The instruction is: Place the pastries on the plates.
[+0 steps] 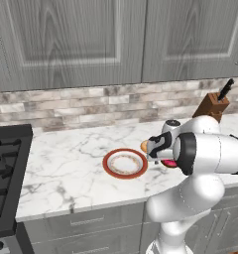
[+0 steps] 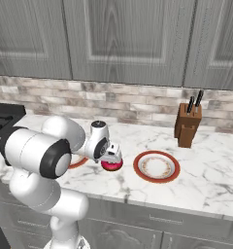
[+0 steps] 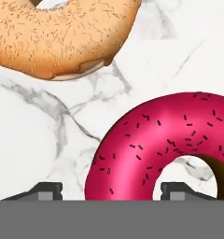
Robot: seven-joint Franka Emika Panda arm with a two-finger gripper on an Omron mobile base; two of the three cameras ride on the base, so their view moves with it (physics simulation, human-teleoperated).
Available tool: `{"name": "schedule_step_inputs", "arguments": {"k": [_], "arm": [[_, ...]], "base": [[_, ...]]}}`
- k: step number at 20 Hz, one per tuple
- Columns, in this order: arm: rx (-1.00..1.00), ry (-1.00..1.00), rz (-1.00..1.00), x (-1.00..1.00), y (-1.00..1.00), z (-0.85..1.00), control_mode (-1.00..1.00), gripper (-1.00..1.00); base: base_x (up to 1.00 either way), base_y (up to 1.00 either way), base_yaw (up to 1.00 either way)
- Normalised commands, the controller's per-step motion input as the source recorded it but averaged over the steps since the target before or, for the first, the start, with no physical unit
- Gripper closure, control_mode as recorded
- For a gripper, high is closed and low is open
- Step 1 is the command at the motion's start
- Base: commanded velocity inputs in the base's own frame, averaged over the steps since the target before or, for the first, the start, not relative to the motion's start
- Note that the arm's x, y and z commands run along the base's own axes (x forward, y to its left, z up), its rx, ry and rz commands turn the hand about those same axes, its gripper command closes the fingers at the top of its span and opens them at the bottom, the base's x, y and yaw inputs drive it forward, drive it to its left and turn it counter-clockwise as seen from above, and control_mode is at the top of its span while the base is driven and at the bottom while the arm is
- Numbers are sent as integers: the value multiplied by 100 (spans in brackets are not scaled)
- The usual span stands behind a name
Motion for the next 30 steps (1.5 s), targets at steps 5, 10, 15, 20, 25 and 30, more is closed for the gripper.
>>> {"name": "schedule_step_inputs", "arguments": {"k": [5,10,15,20,25,30], "arm": [[0,0,0,-1,0,-2,-100,100],[0,1,0,-4,7,-2,-100,100],[-2,9,0,-10,10,91,-100,100],[0,6,0,-24,0,90,-100,100],[0,1,7,-62,38,20,-100,100],[0,1,13,-25,100,28,-100,100]], "base": [[0,0,0],[0,0,0],[0,0,0],[0,0,0],[0,0,0],[0,0,0]]}}
